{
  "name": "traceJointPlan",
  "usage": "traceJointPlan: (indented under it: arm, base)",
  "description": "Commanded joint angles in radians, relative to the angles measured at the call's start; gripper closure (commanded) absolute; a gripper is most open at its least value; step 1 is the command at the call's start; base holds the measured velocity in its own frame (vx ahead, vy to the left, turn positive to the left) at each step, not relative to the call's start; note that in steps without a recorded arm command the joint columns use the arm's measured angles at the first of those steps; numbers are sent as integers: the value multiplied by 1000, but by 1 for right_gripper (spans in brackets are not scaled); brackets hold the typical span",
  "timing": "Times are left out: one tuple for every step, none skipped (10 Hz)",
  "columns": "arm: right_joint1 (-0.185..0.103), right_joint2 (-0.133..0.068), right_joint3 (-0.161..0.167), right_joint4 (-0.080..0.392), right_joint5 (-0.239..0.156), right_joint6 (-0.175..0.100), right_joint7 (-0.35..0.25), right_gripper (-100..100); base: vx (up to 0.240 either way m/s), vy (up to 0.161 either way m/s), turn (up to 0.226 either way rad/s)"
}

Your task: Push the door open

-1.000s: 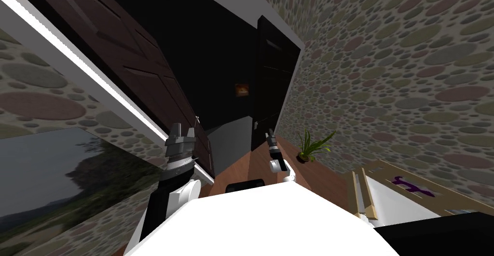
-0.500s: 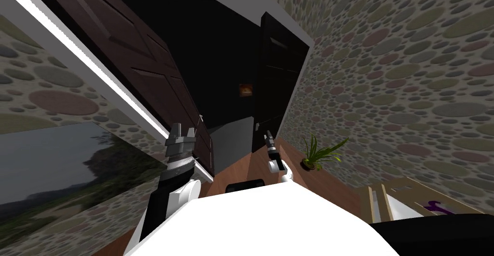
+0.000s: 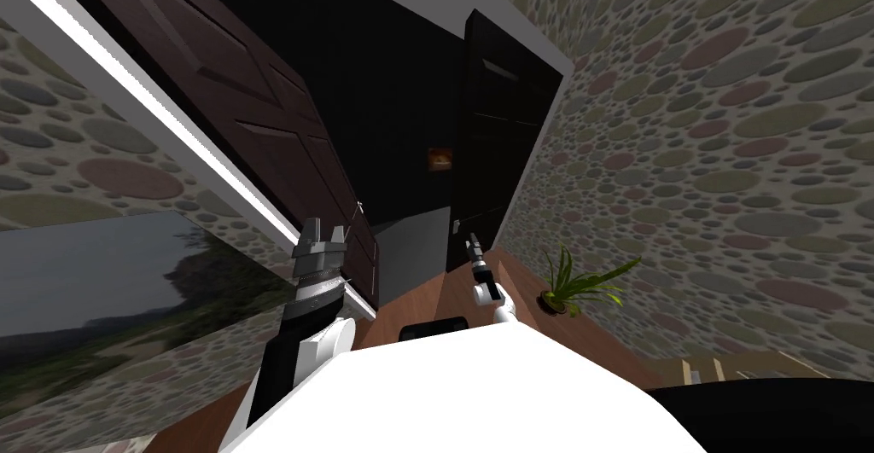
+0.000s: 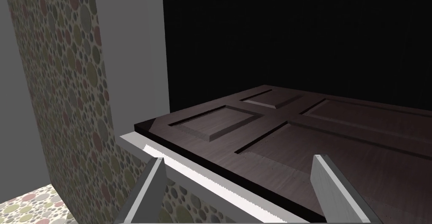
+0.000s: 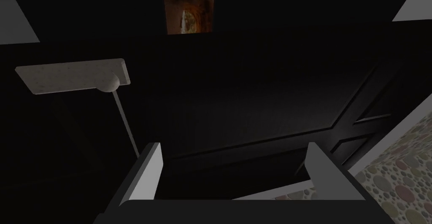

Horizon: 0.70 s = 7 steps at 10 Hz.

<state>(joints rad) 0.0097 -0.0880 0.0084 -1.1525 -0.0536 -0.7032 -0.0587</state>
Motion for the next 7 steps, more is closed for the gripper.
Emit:
traceJointPlan:
  arm:
    - [-8,1,0,29,0,-5,2,-100]
    - [-22,1,1,62,1,-12,3,-100]
    - [-35,2,1,95,1,-18,5,-100]
    - [-48,3,1,118,1,-25,7,-100]
    - [-48,3,1,127,1,-25,7,-100]
    - [-60,4,1,159,1,-31,8,-100]
    - [-73,5,2,187,1,-38,10,-100]
  base:
    - [23,-98,72]
    - [15,-69,94]
    - [32,-102,151]
    - [33,-108,195]
    - [15,-83,44]
    - [19,-73,67]
    - [25,-90,147]
